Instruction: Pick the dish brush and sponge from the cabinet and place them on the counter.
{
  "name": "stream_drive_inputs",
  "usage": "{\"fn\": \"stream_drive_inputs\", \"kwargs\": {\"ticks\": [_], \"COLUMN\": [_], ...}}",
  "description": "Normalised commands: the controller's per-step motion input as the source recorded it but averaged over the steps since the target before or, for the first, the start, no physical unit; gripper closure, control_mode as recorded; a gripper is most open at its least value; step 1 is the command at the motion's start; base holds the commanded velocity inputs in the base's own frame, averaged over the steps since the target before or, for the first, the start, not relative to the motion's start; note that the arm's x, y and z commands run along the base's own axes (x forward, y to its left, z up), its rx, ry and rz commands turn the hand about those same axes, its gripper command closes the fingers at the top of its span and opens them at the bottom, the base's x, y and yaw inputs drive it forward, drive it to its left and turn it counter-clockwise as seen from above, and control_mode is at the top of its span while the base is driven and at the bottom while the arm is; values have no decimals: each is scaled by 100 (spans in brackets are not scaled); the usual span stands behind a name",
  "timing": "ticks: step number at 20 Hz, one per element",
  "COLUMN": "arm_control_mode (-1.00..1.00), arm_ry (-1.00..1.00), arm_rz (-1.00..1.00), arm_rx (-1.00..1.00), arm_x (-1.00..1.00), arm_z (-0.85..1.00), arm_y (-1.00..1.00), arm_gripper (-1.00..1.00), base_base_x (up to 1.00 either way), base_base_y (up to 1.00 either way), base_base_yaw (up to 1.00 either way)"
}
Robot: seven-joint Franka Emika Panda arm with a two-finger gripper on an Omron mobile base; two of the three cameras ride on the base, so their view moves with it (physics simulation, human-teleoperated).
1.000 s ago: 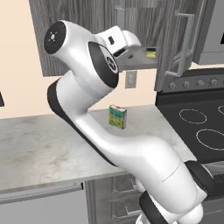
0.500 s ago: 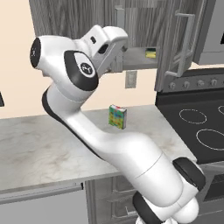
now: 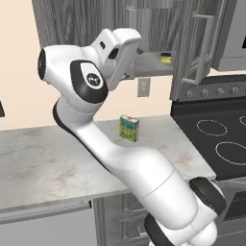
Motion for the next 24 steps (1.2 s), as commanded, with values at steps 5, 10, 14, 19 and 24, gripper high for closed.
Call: {"fn": "stream_drive_inputs", "kwargs": {"ticks": [5, 10, 14, 19, 24], "arm_control_mode": [-100, -100, -100, -100, -100], "arm_ry": [0, 2, 5, 7, 8], "arm_rz": [-2, -8, -9, -9, -9], "arm_rx": [-2, -2, -2, 0, 0], "arm_x": [0, 0, 6, 21, 30], "arm_z": [0, 0, 0, 0, 0], "arm_y": [-35, -23, -25, -14, -12], "arm_gripper": [-100, -100, -100, -100, -100], "base_base_x": [0, 0, 0, 0, 0], "base_base_y": [0, 0, 0, 0, 0], "base_base_yaw": [0, 0, 0, 0, 0]}}
